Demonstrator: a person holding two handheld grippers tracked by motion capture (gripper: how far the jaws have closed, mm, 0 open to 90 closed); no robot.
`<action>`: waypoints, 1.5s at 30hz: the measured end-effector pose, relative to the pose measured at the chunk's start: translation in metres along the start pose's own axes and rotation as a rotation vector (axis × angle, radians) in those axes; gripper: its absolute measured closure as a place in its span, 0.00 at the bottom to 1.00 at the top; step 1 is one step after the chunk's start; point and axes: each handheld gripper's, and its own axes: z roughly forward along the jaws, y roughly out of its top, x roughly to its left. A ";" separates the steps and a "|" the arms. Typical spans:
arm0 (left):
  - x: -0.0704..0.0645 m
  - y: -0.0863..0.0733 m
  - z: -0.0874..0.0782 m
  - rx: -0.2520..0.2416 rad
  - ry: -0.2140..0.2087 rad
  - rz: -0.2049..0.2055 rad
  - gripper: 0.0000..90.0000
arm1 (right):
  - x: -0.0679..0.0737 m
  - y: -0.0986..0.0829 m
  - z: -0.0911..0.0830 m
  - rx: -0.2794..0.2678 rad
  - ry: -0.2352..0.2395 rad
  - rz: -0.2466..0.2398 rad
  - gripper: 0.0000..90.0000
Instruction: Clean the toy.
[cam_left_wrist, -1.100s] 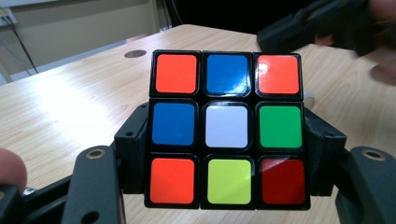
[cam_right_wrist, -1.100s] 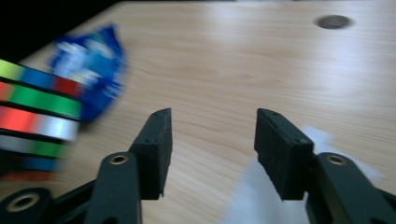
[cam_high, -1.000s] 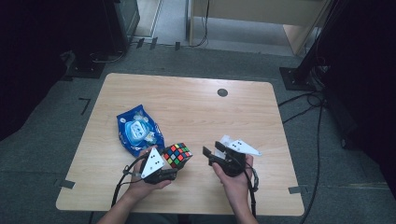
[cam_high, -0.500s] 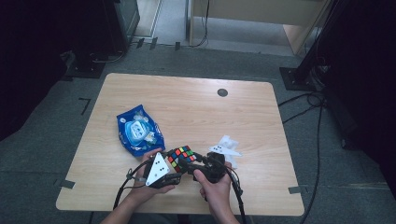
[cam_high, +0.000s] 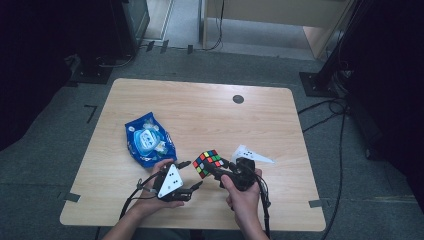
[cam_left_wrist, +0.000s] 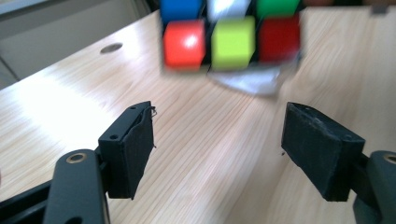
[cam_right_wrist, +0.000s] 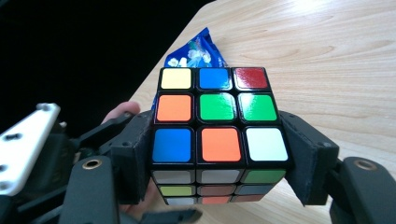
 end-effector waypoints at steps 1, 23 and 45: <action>0.002 -0.001 0.000 0.004 0.007 0.001 0.29 | 0.000 0.002 -0.001 0.011 0.004 -0.007 0.38; -0.014 0.011 0.000 -0.029 0.010 0.051 0.20 | 0.009 -0.008 0.021 0.210 0.044 -0.054 0.38; 0.009 0.004 -0.006 -0.033 0.067 -0.082 0.37 | -0.036 0.021 -0.020 0.061 -0.136 -0.246 0.37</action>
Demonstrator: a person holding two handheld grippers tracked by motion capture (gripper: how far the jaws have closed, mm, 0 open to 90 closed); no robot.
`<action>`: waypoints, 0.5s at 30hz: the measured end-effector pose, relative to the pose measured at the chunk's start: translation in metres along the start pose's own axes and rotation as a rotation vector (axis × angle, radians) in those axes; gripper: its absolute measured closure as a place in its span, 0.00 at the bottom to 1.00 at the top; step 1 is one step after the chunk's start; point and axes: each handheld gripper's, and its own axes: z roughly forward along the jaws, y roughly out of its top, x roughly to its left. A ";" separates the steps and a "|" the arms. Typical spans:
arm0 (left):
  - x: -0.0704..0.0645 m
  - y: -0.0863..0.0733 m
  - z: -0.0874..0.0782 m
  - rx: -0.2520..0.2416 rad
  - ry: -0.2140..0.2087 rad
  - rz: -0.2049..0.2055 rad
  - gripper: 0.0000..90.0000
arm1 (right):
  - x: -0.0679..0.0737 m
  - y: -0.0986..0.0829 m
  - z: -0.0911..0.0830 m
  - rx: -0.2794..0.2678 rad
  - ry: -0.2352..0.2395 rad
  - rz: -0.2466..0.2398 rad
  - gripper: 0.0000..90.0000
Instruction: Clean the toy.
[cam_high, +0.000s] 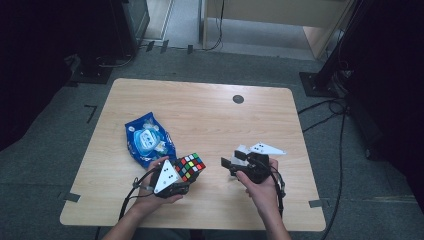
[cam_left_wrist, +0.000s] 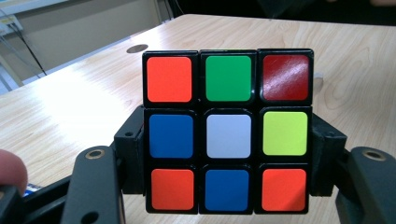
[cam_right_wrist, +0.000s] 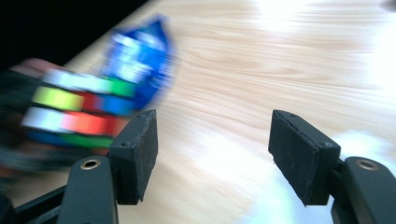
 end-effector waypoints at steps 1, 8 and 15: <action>0.000 0.000 0.000 0.002 -0.001 -0.001 0.37 | -0.007 -0.004 0.002 0.006 -0.039 -0.021 0.37; 0.000 -0.002 0.002 0.015 -0.010 -0.002 0.37 | -0.040 -0.034 0.027 0.136 -0.200 -0.046 0.41; 0.002 -0.002 0.001 0.015 -0.014 -0.007 0.37 | -0.043 -0.045 0.037 0.192 -0.283 -0.106 0.52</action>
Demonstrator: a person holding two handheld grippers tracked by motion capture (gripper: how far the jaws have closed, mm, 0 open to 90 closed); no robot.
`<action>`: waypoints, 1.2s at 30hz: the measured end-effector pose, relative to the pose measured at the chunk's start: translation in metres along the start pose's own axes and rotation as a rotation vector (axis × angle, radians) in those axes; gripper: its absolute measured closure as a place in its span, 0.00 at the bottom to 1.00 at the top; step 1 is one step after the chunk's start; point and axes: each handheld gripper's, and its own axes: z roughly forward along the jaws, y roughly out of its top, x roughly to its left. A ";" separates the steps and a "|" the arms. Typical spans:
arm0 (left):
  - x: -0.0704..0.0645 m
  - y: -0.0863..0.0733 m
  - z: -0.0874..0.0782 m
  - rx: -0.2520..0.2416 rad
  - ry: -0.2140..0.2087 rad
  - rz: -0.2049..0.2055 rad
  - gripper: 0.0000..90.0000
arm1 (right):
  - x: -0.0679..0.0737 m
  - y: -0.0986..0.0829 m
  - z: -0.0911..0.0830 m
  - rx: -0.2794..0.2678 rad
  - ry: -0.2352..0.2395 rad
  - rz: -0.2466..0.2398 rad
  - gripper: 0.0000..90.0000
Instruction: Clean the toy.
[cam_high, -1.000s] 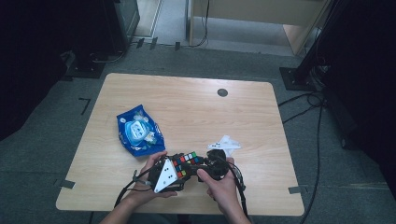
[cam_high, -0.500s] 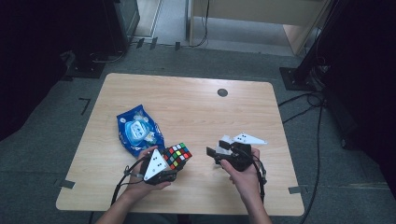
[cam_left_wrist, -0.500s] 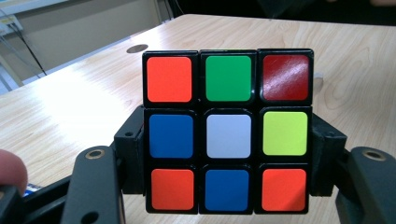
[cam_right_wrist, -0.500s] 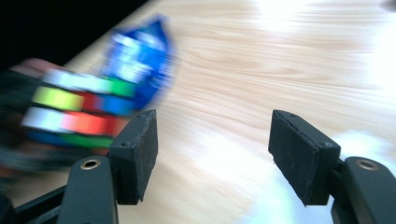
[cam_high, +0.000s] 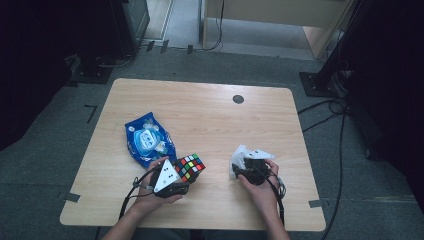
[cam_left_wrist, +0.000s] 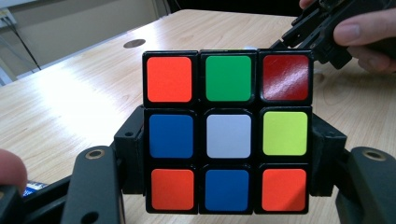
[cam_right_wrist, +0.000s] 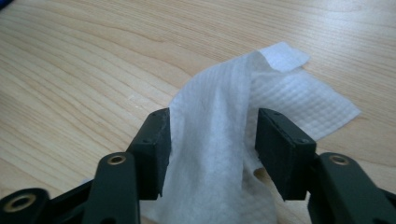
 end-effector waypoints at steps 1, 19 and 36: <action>0.000 0.000 0.000 -0.003 -0.002 -0.006 0.37 | 0.000 -0.001 0.000 -0.008 -0.007 -0.007 0.54; -0.011 0.003 0.002 -0.020 -0.065 -0.002 0.37 | 0.055 0.026 -0.042 -0.276 0.324 0.006 0.97; -0.020 0.005 0.005 -0.016 -0.089 0.027 0.38 | 0.108 0.036 -0.057 -0.330 0.473 -0.029 0.98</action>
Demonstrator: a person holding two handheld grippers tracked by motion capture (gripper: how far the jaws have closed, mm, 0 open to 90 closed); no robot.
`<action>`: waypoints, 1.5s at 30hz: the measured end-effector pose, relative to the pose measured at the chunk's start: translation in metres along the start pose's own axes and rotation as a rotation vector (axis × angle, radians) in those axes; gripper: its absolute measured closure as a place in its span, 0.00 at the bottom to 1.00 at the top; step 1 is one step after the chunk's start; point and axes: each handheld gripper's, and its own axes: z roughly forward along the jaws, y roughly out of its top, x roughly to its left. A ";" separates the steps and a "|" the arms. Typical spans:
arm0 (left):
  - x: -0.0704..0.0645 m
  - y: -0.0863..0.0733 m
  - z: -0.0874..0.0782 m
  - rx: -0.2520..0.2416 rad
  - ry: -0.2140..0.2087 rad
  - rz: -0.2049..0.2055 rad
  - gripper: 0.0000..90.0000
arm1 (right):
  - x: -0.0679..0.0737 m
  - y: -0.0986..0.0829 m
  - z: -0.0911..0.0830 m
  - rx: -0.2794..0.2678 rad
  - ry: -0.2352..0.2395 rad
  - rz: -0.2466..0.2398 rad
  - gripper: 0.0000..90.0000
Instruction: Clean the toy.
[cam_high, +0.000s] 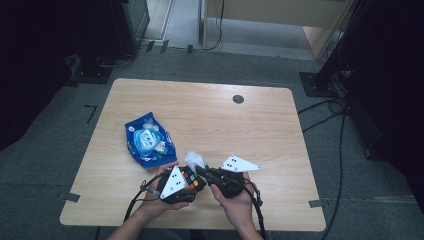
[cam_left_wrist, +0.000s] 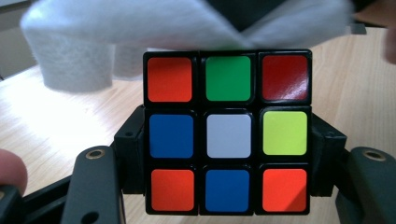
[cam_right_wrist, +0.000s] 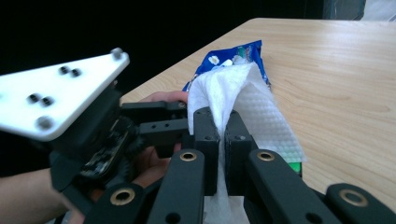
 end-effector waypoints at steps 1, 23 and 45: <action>0.002 0.000 -0.001 -0.003 0.003 -0.006 0.38 | 0.002 0.001 0.000 0.002 -0.002 -0.009 0.98; 0.008 0.002 -0.006 -0.024 0.014 -0.043 0.38 | -0.003 -0.003 -0.003 -0.016 -0.047 0.043 0.97; 0.025 0.001 -0.017 -0.055 0.051 -0.088 0.38 | -0.076 -0.032 -0.011 0.157 -0.543 -0.052 0.93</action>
